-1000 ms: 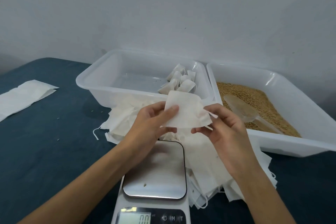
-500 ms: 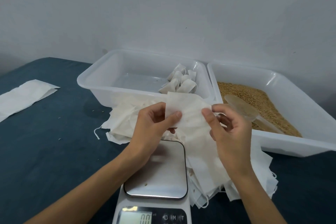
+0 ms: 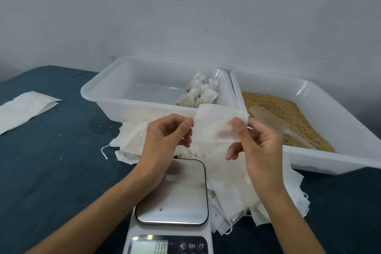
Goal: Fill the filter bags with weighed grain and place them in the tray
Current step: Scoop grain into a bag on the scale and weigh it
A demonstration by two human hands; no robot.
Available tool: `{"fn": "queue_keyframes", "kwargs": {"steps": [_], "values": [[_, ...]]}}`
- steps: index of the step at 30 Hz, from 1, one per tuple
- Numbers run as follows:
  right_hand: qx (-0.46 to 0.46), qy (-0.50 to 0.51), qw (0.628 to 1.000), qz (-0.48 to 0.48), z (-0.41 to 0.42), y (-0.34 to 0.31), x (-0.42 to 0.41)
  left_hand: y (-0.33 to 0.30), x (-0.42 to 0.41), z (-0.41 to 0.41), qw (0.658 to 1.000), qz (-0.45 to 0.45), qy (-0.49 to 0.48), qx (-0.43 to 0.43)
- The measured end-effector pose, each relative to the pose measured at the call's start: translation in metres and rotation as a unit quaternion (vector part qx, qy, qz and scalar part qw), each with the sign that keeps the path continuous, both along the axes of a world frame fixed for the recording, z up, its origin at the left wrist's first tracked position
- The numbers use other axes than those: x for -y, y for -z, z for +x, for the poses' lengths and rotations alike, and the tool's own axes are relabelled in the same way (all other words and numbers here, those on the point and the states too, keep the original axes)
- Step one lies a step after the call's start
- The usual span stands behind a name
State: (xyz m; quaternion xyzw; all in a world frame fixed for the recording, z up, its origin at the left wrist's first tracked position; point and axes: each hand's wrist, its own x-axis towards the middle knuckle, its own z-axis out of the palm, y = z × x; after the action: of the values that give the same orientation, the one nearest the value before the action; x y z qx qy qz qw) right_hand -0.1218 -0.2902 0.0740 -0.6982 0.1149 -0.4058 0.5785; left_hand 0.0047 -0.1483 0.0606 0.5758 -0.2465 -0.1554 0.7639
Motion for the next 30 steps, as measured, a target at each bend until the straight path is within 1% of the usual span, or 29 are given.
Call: {"fn": "queue_keyframes", "kwargs": {"steps": [2,5,10,15,21,27,30], "values": [[0.000,-0.010,1.000,-0.002,0.000,0.000,0.002,-0.001,0.000,0.001,1.000,0.001,-0.003,-0.002],[-0.010,-0.029,0.999,-0.029,0.001,0.001,-0.001,-0.003,0.000,-0.002,1.000,-0.001,0.019,-0.012],[-0.025,-0.044,0.997,-0.062,0.000,-0.001,-0.003,-0.002,-0.001,-0.001,1.000,0.012,0.013,0.010],[-0.019,-0.027,0.994,-0.108,-0.004,-0.004,-0.004,-0.005,-0.002,-0.002,1.000,-0.009,0.009,0.007],[-0.028,-0.040,0.991,-0.121,-0.005,-0.004,-0.005,-0.007,-0.004,-0.004,0.999,0.001,0.020,0.027],[-0.020,-0.067,0.991,-0.113,-0.007,-0.007,-0.006,-0.010,-0.007,-0.001,1.000,-0.011,0.017,0.016],[-0.059,-0.098,0.988,-0.108,-0.006,-0.007,-0.007,-0.013,-0.008,-0.002,0.999,-0.013,0.040,0.035]]}}
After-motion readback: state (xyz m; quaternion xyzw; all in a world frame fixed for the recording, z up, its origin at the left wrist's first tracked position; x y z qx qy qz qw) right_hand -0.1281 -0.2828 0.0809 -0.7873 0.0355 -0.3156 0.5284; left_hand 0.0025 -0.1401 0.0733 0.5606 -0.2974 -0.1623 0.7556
